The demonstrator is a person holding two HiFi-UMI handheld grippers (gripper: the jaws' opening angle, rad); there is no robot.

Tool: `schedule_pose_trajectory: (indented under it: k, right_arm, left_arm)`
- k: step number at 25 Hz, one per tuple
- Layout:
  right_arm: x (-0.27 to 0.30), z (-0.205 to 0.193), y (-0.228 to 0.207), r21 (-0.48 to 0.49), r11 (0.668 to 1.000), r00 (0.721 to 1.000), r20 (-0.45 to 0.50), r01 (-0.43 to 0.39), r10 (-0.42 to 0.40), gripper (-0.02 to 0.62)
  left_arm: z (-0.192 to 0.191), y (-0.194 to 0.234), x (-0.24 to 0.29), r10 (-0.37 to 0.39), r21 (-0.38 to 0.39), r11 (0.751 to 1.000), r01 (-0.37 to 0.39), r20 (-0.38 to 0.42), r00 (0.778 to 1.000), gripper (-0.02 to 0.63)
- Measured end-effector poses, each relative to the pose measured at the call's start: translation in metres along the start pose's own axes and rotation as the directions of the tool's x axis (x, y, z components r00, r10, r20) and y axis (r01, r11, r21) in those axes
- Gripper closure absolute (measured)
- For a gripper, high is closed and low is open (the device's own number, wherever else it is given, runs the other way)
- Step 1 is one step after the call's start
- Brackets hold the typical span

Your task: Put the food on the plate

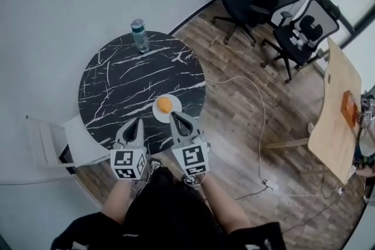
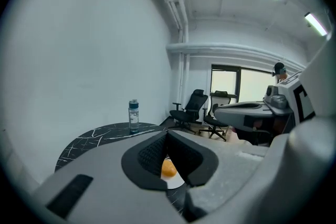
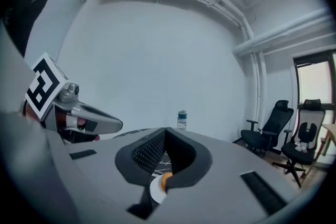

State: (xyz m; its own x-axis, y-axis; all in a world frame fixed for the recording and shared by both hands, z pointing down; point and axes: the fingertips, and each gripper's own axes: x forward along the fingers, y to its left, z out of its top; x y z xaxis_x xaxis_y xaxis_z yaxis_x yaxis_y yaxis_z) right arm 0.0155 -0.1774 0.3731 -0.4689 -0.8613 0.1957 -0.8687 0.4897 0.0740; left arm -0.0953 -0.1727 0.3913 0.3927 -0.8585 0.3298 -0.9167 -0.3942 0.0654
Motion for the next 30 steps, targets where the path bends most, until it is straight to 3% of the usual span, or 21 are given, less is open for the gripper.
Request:
schedule_pose_trajectory:
  k: [6, 10, 13, 30]
  right_arm:
    - [-0.04, 0.047, -0.001, -0.032, 0.999, 0.993, 0.117, -0.008, 0.012, 0.598]
    - [-0.057, 0.054, 0.003, -0.036, 0.999, 0.988, 0.154, -0.022, 0.028, 0.598]
    - [-0.076, 0.056, 0.007, -0.09, 0.996, 0.985, 0.17, -0.005, 0.021, 0.6]
    - [-0.121, 0.047, -0.005, -0.061, 0.997, 0.983, 0.179, -0.041, 0.051, 0.6]
  left_arm:
    - [0.039, -0.03, -0.033, 0.035, -0.001, 0.999, -0.035, 0.112, 0.993, 0.606]
    - [0.051, -0.045, -0.05, 0.053, 0.014, 0.998, -0.056, 0.165, 0.985, 0.606]
    - [0.05, -0.059, -0.065, 0.045, 0.025, 0.998, -0.05, 0.187, 0.981, 0.606]
    - [0.042, -0.099, -0.076, 0.037, 0.059, 0.997, -0.046, 0.138, 0.99, 0.606]
